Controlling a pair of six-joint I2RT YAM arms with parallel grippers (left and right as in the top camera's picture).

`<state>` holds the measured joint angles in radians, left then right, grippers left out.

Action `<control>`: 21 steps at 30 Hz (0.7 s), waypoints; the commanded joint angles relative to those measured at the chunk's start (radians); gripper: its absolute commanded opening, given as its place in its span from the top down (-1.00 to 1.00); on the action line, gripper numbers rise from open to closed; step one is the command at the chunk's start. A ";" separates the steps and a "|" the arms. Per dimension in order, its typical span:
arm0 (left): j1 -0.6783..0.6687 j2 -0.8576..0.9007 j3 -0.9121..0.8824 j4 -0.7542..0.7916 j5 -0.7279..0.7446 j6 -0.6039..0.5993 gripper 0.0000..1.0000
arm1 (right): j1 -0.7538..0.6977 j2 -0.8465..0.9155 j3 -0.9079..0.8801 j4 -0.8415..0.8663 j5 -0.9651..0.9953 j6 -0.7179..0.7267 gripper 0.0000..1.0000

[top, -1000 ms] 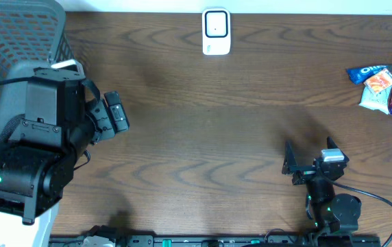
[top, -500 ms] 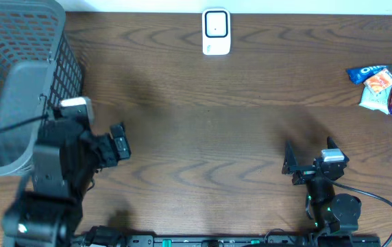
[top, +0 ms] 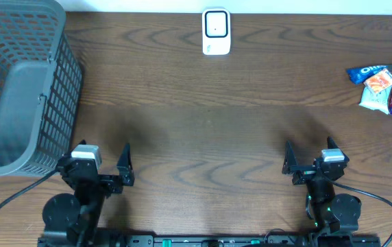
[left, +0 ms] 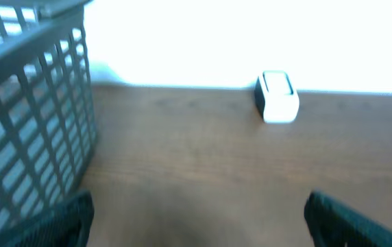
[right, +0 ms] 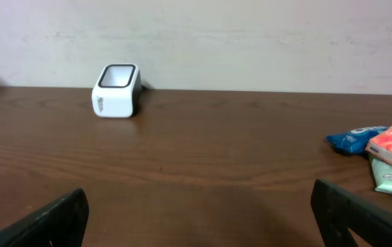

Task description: Scan the item barcode

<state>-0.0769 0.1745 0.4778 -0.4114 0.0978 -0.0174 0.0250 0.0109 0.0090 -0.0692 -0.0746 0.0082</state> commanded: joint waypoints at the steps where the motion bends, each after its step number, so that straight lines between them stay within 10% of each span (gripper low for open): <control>1: 0.045 -0.060 -0.133 0.140 -0.015 0.024 -0.95 | -0.004 -0.006 -0.003 -0.002 0.002 0.013 -0.99; 15: 0.117 -0.173 -0.476 0.649 0.009 0.036 -0.96 | -0.004 -0.006 -0.003 -0.002 0.002 0.013 -0.98; 21: 0.118 -0.173 -0.474 0.596 0.106 0.193 -0.96 | -0.004 -0.006 -0.003 -0.002 0.002 0.013 -0.99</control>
<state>0.0368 0.0101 0.0059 0.2150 0.1612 0.0978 0.0250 0.0109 0.0090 -0.0692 -0.0746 0.0109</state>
